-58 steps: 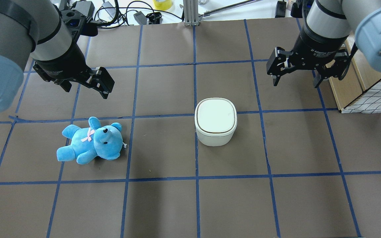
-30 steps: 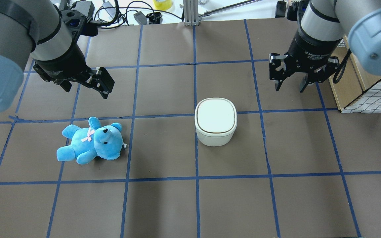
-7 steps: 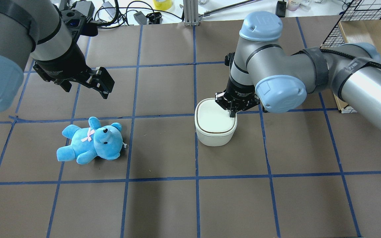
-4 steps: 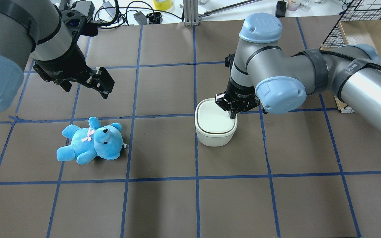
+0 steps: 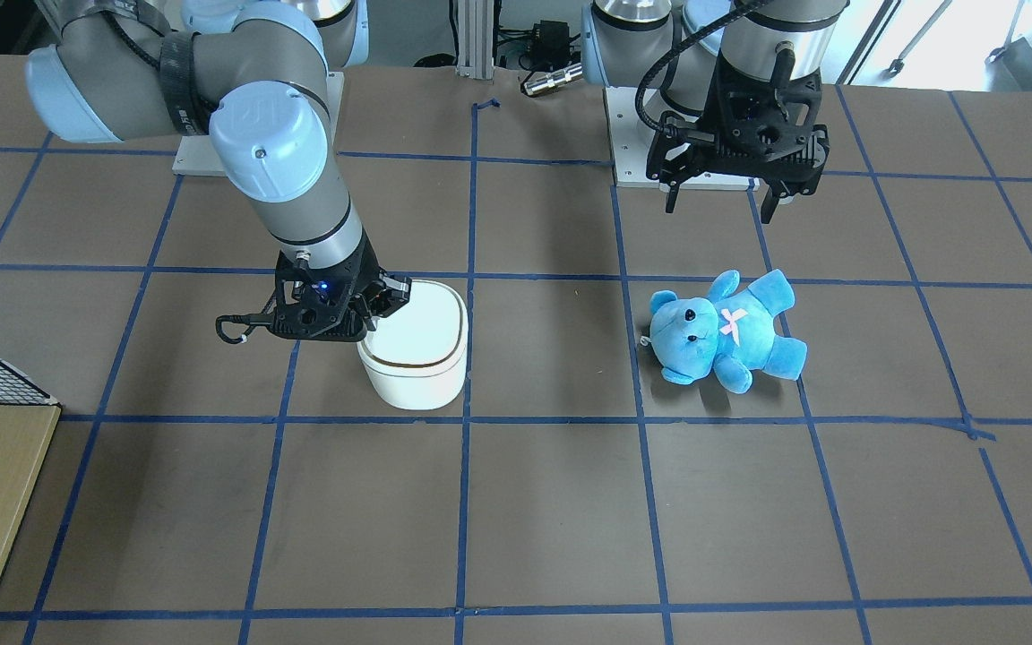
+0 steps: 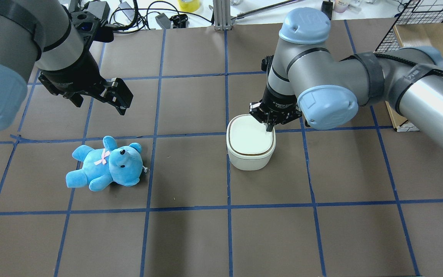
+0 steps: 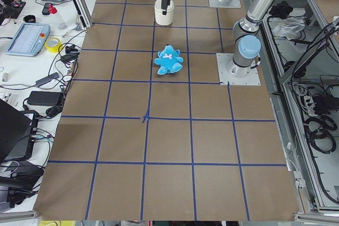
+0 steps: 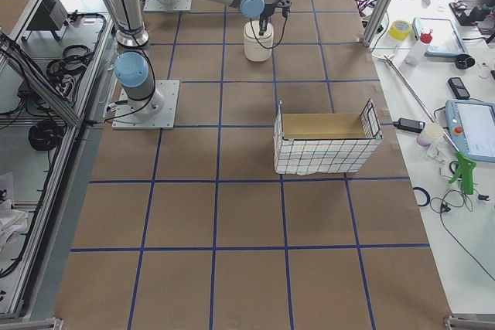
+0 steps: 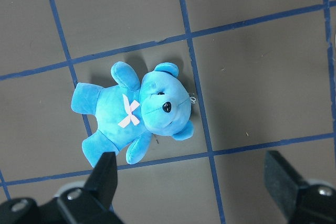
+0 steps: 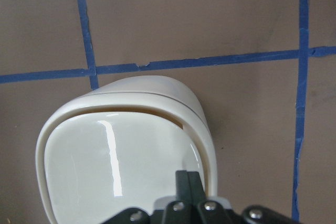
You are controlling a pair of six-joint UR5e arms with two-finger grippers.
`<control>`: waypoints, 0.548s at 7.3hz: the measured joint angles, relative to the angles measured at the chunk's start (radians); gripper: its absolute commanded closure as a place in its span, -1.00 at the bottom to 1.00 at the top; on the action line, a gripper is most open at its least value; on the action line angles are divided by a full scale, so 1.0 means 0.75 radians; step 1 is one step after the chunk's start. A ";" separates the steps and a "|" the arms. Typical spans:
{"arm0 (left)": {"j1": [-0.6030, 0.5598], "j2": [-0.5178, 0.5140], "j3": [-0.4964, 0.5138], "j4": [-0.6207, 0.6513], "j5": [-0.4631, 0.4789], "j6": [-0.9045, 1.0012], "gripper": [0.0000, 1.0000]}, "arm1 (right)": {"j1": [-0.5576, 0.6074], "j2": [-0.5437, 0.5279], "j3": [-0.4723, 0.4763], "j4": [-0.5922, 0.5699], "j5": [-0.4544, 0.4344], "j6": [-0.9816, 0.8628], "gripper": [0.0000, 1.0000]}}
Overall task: Open trash can with right arm
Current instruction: 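Lift the right gripper away, flipping the lid open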
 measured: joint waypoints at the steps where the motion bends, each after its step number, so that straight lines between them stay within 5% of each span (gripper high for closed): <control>1: 0.000 0.000 0.000 0.000 0.000 0.000 -1.00 | 0.014 -0.011 -0.037 0.014 -0.003 0.010 0.33; 3: 0.000 0.000 0.000 0.000 0.000 0.000 -1.00 | 0.008 -0.051 -0.098 0.064 -0.015 0.005 -0.91; 4: 0.000 0.000 0.000 0.000 0.000 0.000 -1.00 | -0.004 -0.074 -0.109 0.076 -0.028 -0.005 -1.00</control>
